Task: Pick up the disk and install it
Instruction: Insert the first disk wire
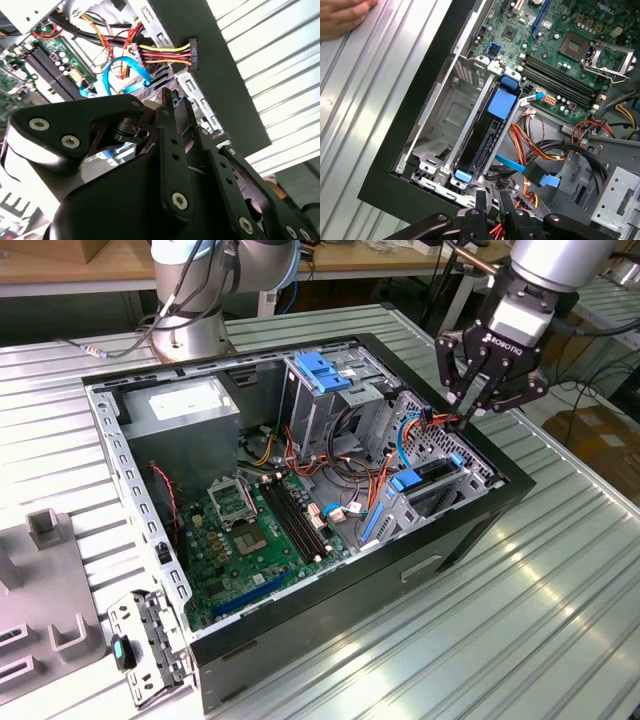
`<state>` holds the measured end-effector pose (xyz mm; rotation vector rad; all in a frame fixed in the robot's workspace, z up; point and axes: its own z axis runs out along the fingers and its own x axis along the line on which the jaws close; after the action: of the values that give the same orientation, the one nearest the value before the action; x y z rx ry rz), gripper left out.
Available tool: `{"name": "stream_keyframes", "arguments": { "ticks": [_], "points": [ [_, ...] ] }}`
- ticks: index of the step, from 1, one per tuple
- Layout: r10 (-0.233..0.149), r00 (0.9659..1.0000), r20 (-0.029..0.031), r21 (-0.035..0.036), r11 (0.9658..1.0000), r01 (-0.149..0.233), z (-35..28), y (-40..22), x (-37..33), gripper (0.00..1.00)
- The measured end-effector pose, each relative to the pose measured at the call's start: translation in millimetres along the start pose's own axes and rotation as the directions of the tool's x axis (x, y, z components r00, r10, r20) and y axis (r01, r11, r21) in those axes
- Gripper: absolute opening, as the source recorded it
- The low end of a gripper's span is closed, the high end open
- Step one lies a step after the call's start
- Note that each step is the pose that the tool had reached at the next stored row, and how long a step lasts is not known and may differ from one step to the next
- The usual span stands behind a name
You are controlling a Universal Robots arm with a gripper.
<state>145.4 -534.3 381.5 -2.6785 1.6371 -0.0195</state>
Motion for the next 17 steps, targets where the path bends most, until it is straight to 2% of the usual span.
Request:
{"name": "stream_keyframes", "arguments": {
  "ticks": [1, 3, 5, 8, 13, 17],
  "points": [
    [-0.016, 0.9999, -0.0035, 0.0069, 0.9998, 0.016, 0.1, 0.0, 0.0, 0.25],
    [-0.054, 0.9985, -0.0053, 0.0106, 0.9985, 0.054, 0.1, -0.1, 0.0, 0.25],
    [-0.091, 0.9958, -0.0055, 0.012, 0.9958, 0.091, 0.6, -0.3, 0.1, 0.25],
    [-0.125, 0.9921, -0.006, 0.0134, 0.992, 0.125, 1.5, -1.2, 0.6, 0.25],
    [-0.159, 0.9873, -0.0061, 0.0149, 0.9872, 0.159, 2.9, -4.4, 0.9, 0.25],
    [-0.179, 0.9838, -0.0062, 0.0151, 0.9837, 0.179, 3.6, -10.3, 0.1, 0.25]
  ]
}}
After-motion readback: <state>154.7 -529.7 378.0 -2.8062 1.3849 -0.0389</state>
